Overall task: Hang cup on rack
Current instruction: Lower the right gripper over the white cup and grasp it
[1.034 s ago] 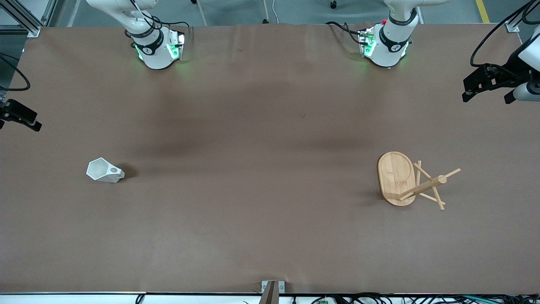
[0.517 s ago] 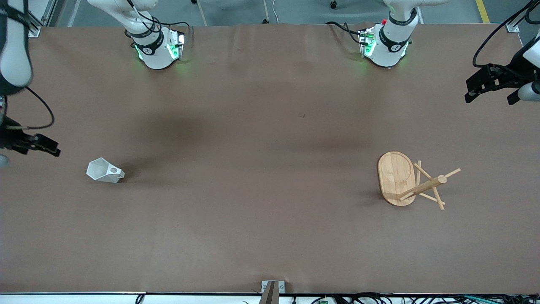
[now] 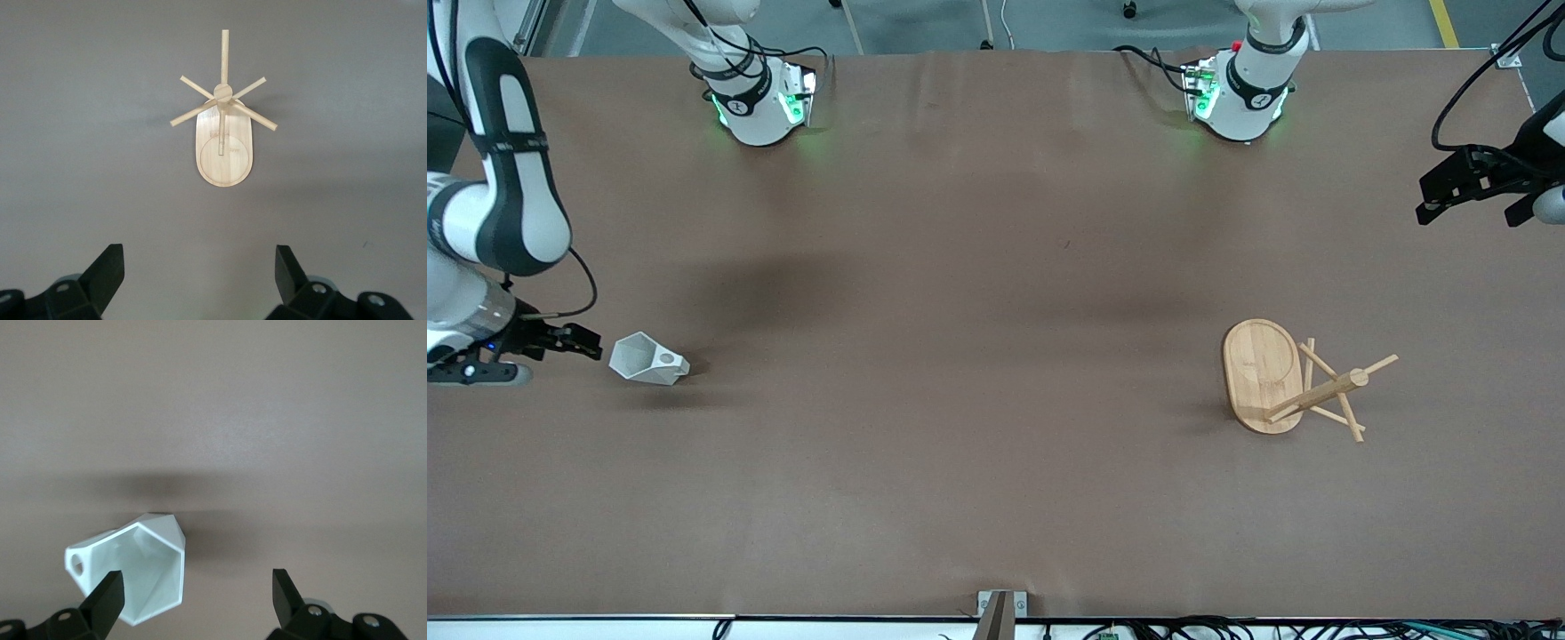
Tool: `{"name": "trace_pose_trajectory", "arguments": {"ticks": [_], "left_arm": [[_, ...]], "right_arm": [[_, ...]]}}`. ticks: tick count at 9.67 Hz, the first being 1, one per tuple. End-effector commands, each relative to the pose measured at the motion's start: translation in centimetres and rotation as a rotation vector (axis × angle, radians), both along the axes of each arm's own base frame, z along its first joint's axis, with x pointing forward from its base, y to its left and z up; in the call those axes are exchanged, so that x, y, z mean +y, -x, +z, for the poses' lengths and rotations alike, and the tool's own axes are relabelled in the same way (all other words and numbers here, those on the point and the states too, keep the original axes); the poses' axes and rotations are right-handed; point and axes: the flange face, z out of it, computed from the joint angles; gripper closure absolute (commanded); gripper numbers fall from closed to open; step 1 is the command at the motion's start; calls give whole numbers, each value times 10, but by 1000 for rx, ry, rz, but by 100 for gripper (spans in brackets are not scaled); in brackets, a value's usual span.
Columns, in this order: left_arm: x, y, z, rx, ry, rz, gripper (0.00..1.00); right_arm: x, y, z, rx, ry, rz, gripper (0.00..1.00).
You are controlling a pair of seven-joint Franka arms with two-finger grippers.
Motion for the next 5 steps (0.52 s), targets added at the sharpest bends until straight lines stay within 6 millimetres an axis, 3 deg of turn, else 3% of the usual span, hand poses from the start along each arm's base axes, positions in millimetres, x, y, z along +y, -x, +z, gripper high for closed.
{"name": "trace_pose_trajectory", "arguments": {"ticks": [1, 3, 4, 5], "left_arm": [[1, -6, -11, 20, -7, -8, 0], [1, -6, -12, 24, -7, -14, 0], [3, -7, -14, 27, -7, -11, 0], [3, -7, -14, 25, -5, -7, 0]], "right_arm": [[-1, 5, -39, 6, -28, 18, 3], [3, 17, -72, 1, -53, 64, 5], [8, 18, -75, 0, -66, 59, 9], [9, 18, -80, 7, -69, 60, 26]]}}
